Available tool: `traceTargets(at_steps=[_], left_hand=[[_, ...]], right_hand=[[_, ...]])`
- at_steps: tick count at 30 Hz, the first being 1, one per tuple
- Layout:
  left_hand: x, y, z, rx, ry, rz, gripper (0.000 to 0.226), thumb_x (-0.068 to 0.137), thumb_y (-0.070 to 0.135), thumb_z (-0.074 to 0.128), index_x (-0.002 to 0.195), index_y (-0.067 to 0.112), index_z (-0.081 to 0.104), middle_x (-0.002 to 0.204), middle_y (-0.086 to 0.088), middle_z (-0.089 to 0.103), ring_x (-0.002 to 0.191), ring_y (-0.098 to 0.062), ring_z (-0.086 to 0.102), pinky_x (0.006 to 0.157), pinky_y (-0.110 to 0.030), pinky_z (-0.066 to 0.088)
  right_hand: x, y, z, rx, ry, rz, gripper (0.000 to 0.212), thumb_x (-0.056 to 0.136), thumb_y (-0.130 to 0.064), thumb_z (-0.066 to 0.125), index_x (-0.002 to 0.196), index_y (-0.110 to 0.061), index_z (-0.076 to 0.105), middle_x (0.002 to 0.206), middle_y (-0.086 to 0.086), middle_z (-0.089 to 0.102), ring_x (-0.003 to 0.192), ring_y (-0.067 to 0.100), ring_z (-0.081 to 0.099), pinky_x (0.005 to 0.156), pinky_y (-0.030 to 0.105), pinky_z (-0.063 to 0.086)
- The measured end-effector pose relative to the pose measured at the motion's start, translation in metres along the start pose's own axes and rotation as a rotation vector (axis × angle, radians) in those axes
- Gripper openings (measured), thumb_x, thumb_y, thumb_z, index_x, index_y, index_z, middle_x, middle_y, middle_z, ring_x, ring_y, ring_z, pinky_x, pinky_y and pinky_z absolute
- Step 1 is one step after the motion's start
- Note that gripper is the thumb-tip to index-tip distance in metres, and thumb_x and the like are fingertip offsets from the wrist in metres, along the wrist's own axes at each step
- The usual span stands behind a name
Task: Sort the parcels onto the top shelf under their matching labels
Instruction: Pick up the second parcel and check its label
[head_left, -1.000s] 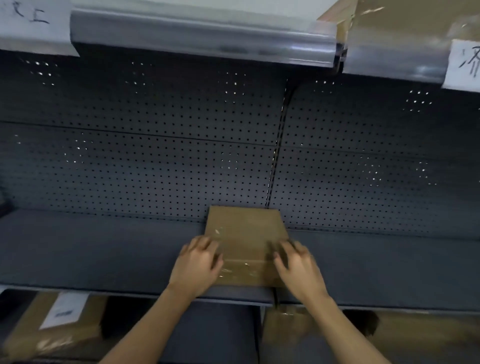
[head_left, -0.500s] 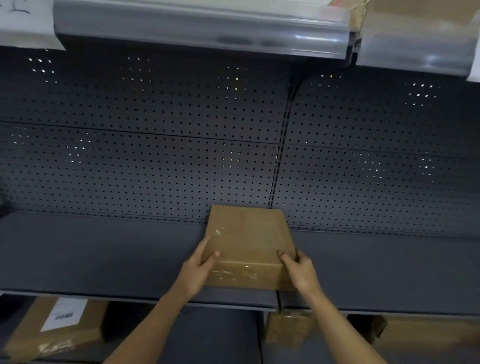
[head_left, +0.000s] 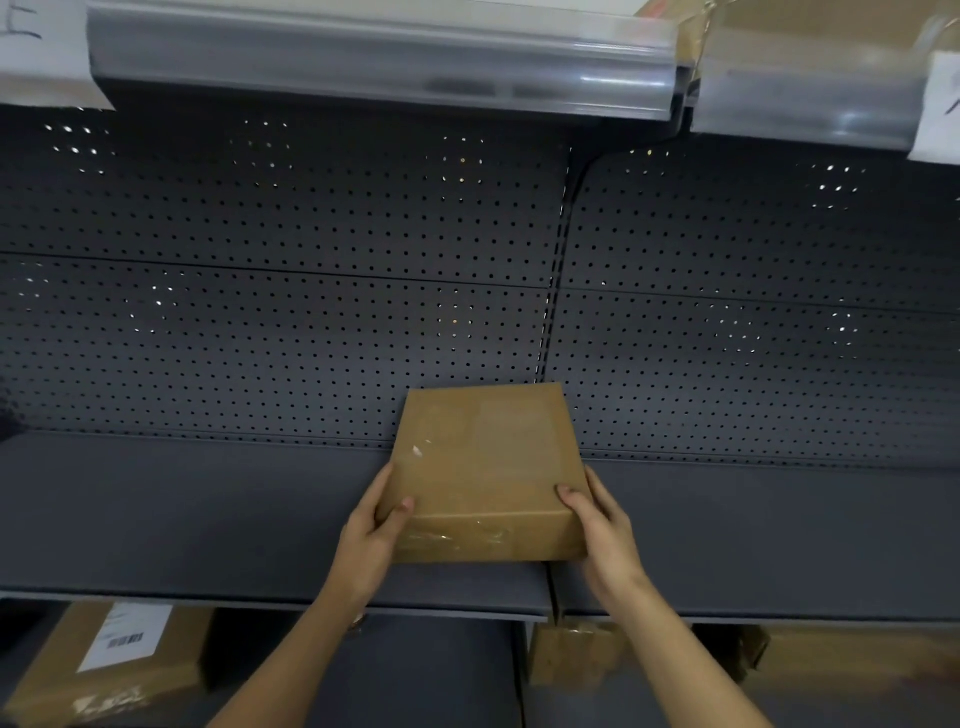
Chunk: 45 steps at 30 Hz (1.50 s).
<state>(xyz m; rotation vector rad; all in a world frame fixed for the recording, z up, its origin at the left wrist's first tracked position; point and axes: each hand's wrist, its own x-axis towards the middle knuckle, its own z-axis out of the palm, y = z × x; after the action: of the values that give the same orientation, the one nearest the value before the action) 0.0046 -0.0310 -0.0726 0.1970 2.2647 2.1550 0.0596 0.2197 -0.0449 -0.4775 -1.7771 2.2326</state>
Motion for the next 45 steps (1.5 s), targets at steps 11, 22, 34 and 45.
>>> traceTargets(at_steps=[11,22,34,45], left_hand=[[-0.022,0.020,0.019,1.175,0.065,0.704,0.072,0.083,0.062,0.057,0.137,0.015,0.058,0.146,-0.015,0.053,0.142,-0.040,0.041,0.116,-0.064,0.024],[-0.028,0.024,0.032,1.334,0.032,0.754,0.089,0.056,0.056,0.077,0.136,0.025,0.053,0.131,-0.014,0.062,0.117,-0.039,0.060,0.095,-0.059,0.041],[-0.034,0.055,0.029,0.201,0.281,0.263,0.093,0.068,0.037,0.087,0.144,0.026,0.035,0.134,0.005,0.051,0.122,-0.015,0.049,0.101,-0.036,0.043],[-0.034,0.059,0.056,-0.389,0.305,0.010,0.049,0.091,0.032,0.067,0.132,0.019,0.045,0.125,0.001,0.064,0.114,-0.016,0.063,0.089,-0.032,0.051]], right_hand=[[-0.014,-0.016,0.014,0.154,0.067,-0.117,0.065,0.094,-0.016,0.066,0.154,-0.021,0.040,0.140,0.003,0.061,0.124,0.022,0.059,0.112,0.048,0.042],[-0.034,-0.028,0.020,0.145,-0.001,-0.055,0.057,0.091,-0.015,0.069,0.145,-0.021,0.050,0.123,0.005,0.068,0.107,0.022,0.065,0.092,0.044,0.055],[-0.037,-0.010,0.010,-0.023,-0.061,0.004,0.051,0.104,-0.030,0.051,0.152,-0.021,0.041,0.154,0.008,0.046,0.136,0.026,0.049,0.105,0.035,0.041],[-0.057,0.008,0.041,-0.024,-0.272,0.244,0.030,0.097,-0.046,0.055,0.127,-0.051,0.061,0.124,-0.003,0.073,0.109,0.023,0.065,0.091,0.035,0.045]])
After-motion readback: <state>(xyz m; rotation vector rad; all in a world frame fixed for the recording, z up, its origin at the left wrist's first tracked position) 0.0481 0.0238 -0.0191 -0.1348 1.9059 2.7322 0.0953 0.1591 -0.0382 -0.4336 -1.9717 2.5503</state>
